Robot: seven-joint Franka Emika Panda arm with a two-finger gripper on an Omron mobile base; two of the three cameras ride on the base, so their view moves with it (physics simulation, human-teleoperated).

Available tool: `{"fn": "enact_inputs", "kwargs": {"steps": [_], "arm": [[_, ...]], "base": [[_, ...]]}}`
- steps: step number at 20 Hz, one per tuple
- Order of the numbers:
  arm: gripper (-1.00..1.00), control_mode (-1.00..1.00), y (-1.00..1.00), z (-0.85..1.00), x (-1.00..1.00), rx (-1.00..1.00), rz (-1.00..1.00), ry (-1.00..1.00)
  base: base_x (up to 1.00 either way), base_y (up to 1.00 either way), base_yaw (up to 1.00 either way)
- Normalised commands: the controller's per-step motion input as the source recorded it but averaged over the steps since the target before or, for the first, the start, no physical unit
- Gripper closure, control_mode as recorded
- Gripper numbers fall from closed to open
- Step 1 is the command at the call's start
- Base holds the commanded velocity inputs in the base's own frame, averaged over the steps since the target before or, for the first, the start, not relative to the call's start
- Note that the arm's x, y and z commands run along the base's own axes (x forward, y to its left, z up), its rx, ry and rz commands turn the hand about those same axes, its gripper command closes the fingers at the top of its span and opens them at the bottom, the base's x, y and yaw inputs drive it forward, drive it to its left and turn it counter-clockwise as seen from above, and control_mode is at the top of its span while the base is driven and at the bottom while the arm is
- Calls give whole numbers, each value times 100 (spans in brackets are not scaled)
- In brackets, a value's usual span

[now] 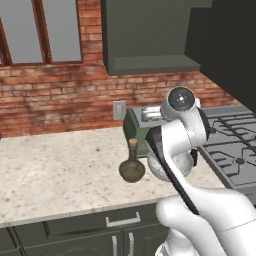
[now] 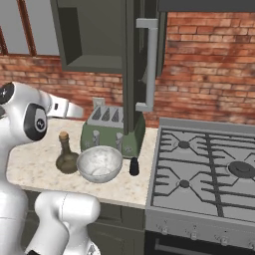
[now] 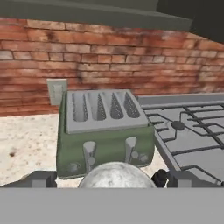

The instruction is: Retrieve the bottle and the shaker from the cabinet and place them next to the mixing bowl on the counter. Then add garlic from the fridge to the mixing bowl.

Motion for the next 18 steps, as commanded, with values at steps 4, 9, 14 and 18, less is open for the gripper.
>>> {"fn": "enact_inputs", "kwargs": {"steps": [4,9,14,18], "arm": [[-100,-100,-41,46,-58,26,0,1],[-100,-100,-44,21,-78,32,0,4],[-100,-100,-11,0,-66,9,0,17],[-100,-100,0,0,-15,-8,6,12]], "base": [[0,0,0],[0,0,0],[0,0,0],[0,0,0]]}}
